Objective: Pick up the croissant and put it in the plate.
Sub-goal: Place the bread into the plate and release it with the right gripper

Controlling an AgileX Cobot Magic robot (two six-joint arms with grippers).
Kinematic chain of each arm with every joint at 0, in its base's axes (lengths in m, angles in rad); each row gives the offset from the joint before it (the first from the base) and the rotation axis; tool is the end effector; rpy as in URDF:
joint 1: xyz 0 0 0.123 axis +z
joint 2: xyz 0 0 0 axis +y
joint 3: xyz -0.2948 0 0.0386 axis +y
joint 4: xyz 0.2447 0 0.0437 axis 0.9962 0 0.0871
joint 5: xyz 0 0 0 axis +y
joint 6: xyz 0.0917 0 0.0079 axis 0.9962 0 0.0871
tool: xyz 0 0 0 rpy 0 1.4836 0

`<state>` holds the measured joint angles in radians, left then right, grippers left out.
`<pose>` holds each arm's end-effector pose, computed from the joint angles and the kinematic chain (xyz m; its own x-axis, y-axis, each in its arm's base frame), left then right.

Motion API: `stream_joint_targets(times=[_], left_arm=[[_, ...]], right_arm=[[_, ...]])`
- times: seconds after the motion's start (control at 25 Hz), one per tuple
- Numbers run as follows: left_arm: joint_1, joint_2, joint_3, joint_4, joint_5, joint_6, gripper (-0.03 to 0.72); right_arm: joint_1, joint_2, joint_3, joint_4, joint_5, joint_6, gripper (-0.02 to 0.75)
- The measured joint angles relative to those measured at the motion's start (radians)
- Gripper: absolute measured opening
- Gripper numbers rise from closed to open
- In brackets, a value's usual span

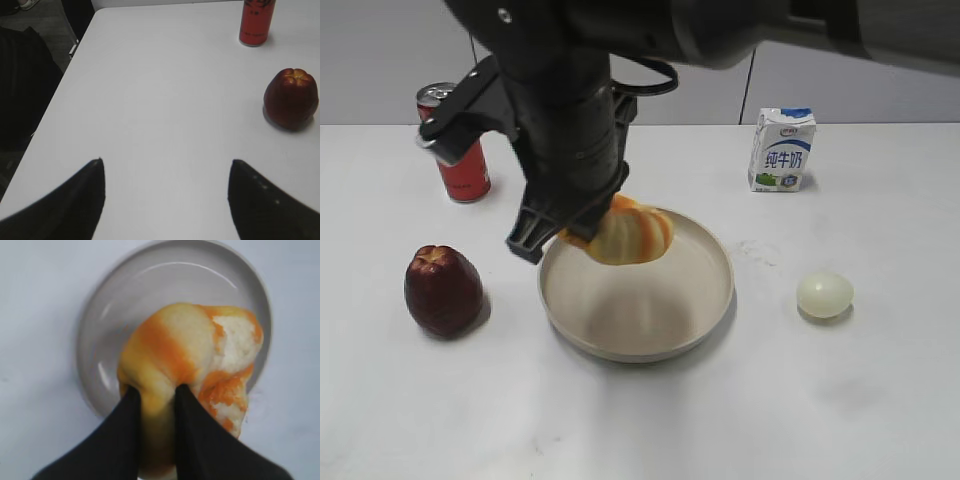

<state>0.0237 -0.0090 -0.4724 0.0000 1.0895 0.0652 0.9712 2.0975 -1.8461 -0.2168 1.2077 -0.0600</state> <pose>-0.0187 -0.0004 0.2651 -0.4980 0.0534 -0.8655 0.0088 0.9984 0.0565 0.2680 0.3593 0.2516 -0.4389 -0.8811 -0.1763 -0.8539 0.4701 -0.2232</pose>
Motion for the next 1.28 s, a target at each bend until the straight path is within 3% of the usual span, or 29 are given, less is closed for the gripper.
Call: stream_joint_targets(times=[0.28, 0.6, 0.68, 0.88, 1.0, 1.28], left_arm=[[0.000, 0.000, 0.000, 0.000, 0.000, 0.000, 0.584], [0.000, 0.000, 0.000, 0.000, 0.000, 0.000, 0.584], [0.000, 0.000, 0.000, 0.000, 0.000, 0.000, 0.584], [0.000, 0.000, 0.000, 0.000, 0.000, 0.000, 0.584], [0.000, 0.000, 0.000, 0.000, 0.000, 0.000, 0.584], [0.000, 0.000, 0.000, 0.000, 0.000, 0.000, 0.584]], right_arm=[[-0.127, 0.095, 0.000, -0.024, -0.016, 0.000, 0.119], [-0.145, 0.178, 0.000, 0.048, -0.113, 0.000, 0.120], [-0.145, 0.179, 0.000, 0.080, -0.115, 0.000, 0.177], [-0.145, 0.181, 0.000, 0.090, -0.109, 0.000, 0.580], [-0.145, 0.181, -0.005, 0.084, -0.070, -0.001, 0.621], [-0.149, 0.182, -0.142, 0.055, -0.002, -0.001, 0.624]])
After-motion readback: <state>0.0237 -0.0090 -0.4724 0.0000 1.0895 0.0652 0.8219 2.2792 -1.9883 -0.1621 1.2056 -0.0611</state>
